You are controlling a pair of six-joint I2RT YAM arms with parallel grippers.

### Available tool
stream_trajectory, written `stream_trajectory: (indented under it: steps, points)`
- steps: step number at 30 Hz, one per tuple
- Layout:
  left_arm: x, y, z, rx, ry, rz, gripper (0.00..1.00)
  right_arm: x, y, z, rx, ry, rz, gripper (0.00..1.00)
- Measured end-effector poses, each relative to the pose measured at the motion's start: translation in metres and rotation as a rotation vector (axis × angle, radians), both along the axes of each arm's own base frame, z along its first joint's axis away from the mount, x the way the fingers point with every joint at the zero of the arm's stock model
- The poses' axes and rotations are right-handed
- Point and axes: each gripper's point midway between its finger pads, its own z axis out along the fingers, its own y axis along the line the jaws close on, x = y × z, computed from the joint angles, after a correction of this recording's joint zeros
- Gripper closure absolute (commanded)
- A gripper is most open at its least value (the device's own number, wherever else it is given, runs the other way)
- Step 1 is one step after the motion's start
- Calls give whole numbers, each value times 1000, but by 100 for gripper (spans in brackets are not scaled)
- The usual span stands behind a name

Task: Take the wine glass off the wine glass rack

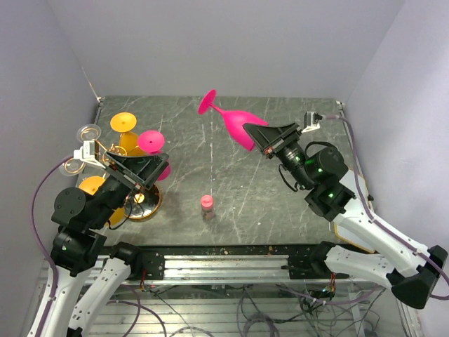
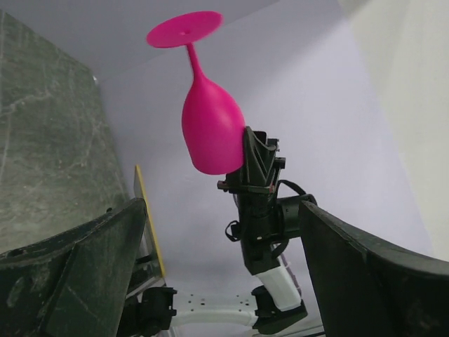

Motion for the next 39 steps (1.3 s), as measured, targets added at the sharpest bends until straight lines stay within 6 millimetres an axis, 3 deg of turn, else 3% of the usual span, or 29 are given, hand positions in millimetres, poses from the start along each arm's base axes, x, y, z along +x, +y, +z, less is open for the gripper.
stream_trajectory:
  steps: [6, 13, 19, 28, 34, 39]
  points:
    - [0, 3, -3, 83, -3, 25, 0, 41, -23, -41, -223, 105, -265, 100]
    - [1, 6, 2, 144, -22, 52, 1, 75, -39, -73, -557, 166, -453, 100]
    - [1, 10, 6, 180, -34, 73, 1, 87, -59, -145, -890, 295, -504, 100]
    - [-3, 13, 19, 226, -73, 88, 1, 120, -113, -218, -1240, 505, -464, 100]
    - [-4, 16, 23, 269, -84, 98, 1, 145, -107, -242, -1492, 483, -290, 100]
    - [1, 19, 19, 342, -53, 118, 0, 148, -111, -264, -1652, 454, -177, 100]
